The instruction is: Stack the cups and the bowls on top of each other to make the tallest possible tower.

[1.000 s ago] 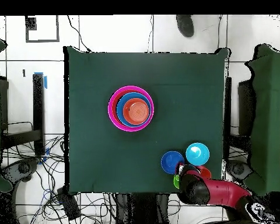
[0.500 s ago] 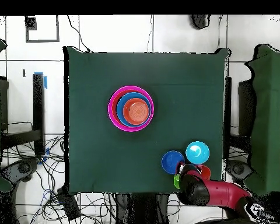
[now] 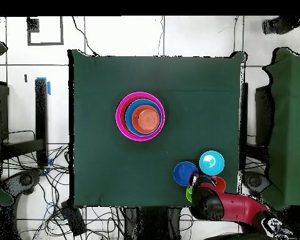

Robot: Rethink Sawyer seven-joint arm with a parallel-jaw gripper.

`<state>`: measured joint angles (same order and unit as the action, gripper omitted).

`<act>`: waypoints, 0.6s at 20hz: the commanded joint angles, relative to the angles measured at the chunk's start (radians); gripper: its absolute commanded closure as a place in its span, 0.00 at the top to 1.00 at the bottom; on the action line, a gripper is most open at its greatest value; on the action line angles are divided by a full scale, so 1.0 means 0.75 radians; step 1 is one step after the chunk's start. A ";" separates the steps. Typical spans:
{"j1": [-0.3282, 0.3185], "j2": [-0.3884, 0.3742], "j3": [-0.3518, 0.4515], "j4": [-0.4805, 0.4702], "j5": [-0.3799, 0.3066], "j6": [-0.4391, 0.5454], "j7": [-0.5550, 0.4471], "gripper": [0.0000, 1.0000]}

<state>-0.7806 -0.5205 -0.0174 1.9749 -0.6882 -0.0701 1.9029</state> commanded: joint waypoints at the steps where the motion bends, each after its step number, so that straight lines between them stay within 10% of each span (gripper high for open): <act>1: 0.020 0.014 0.119 -0.115 0.045 0.024 0.125 0.00; 12: 0.035 0.007 0.100 -0.109 0.053 -0.089 0.170 0.00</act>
<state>-0.7904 -0.5261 -0.0106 1.9753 -0.6884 -0.0712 1.9029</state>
